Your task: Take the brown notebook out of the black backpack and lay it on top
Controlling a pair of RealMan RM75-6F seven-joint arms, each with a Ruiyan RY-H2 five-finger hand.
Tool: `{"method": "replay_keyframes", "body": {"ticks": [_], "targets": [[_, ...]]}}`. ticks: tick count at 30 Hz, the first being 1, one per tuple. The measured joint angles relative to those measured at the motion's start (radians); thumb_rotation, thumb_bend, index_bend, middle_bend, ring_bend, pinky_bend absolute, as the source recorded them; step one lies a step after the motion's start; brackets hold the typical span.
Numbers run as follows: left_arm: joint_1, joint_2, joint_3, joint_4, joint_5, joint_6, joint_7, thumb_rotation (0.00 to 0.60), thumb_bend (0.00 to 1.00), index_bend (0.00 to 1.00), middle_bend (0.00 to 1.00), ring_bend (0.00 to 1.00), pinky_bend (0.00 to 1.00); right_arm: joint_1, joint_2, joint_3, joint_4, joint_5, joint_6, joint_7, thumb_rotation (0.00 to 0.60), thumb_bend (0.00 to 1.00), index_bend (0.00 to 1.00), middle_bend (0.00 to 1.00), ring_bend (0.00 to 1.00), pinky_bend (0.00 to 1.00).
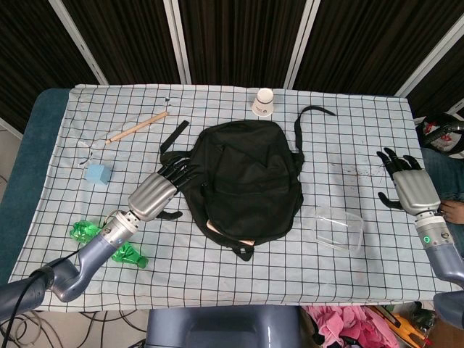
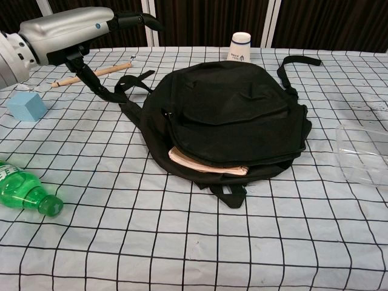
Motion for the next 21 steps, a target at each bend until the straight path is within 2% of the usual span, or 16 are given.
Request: {"method": "replay_keyframes", "body": {"ticks": [16, 21], "targets": [[-0.024, -0.045, 0.039, 0.057, -0.005, 0.006, -0.035, 0.6, 0.07, 0.13, 0.11, 0.0, 0.0, -0.024, 0.026, -0.026, -0.055, 0.007, 0.037, -0.062, 0.6, 0.28, 0.0, 0.02, 0.18, 0.1], [-0.006, -0.053, 0.078, 0.064, 0.003, 0.021, -0.03, 0.6, 0.07, 0.14, 0.12, 0.0, 0.0, -0.038, 0.043, -0.027, -0.093, 0.01, 0.067, -0.091, 0.6, 0.28, 0.0, 0.02, 0.18, 0.09]]}}
